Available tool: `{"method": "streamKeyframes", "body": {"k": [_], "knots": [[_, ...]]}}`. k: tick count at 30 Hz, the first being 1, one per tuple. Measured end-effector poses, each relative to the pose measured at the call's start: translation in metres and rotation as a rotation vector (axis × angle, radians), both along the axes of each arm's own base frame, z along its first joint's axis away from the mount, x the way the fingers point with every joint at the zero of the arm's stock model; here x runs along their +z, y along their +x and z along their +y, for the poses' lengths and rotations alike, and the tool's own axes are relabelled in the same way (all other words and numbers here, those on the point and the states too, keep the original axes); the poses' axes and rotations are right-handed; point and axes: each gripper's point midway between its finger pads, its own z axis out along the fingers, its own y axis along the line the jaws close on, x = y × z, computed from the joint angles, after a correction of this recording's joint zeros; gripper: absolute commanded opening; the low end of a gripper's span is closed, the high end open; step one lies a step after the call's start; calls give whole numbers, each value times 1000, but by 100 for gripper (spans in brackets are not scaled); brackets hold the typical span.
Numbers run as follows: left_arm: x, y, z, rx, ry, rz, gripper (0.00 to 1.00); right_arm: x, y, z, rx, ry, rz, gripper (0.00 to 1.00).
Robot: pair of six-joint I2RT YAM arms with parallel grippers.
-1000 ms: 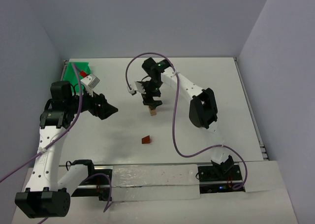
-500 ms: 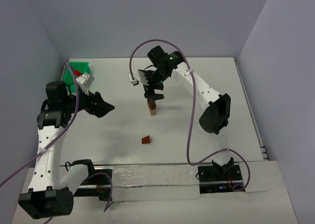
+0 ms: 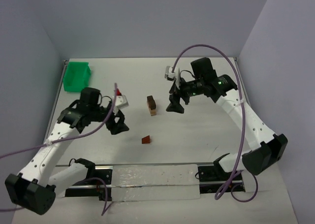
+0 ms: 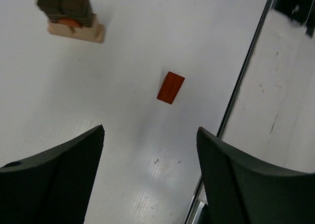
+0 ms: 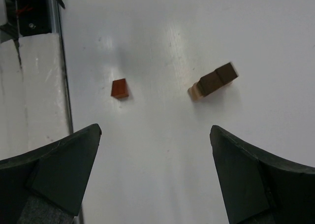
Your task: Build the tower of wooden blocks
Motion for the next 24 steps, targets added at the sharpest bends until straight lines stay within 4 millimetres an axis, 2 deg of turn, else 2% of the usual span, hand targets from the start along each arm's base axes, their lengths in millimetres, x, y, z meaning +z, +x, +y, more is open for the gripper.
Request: {"method": "streamKeyframes", "body": {"k": [3,7,10,13,16,24], "knots": [[-27,-16,-25,-121,110,30,77,-22,-10,-20,-88,13,87,100],[-65,-27,-44,-204,262,75,76,-49,-6,-45,-225,26,159,100],[-94,-32,-57,-254,362,100,74,-60,-12,-57,-293,38,176,100],[-117,-32,-62,-273,436,112,73,-60,-16,-64,-334,67,167,100],[-130,-28,-67,-277,473,113,73,-56,-14,-71,-373,98,150,100],[-141,-12,-90,-245,472,75,67,-62,-3,-83,-434,126,155,100]]}}
